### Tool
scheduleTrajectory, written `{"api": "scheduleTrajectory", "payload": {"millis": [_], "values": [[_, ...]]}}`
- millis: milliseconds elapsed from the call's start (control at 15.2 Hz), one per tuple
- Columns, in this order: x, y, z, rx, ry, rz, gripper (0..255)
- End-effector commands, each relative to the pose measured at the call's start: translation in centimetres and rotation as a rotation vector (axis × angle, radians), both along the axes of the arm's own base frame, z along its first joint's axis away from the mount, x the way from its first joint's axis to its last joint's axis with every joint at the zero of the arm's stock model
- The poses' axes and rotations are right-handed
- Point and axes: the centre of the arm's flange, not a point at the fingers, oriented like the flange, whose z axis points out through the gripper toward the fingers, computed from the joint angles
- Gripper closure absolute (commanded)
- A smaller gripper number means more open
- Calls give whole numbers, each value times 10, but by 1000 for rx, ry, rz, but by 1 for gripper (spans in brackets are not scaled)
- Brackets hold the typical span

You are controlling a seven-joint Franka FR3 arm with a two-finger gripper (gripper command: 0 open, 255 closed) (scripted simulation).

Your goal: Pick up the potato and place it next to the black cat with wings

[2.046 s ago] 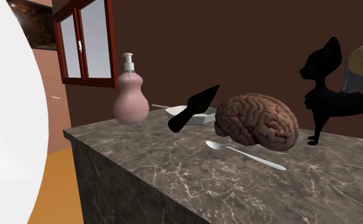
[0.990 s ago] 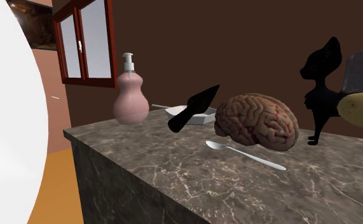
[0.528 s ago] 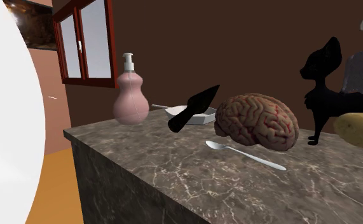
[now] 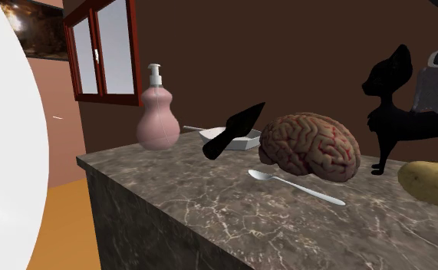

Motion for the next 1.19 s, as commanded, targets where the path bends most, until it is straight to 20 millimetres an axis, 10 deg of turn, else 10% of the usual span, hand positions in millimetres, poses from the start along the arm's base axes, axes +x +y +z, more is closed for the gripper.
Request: {"api": "scheduleTrajectory", "payload": {"millis": [0, 726, 792, 1122], "values": [[0, 0, -10, 0, 0, 0, 255], [0, 0, -26, 0, 0, 0, 255], [0, 0, -26, 0, 0, 0, 0], [0, 0, -26, 0, 0, 0, 0]]}}
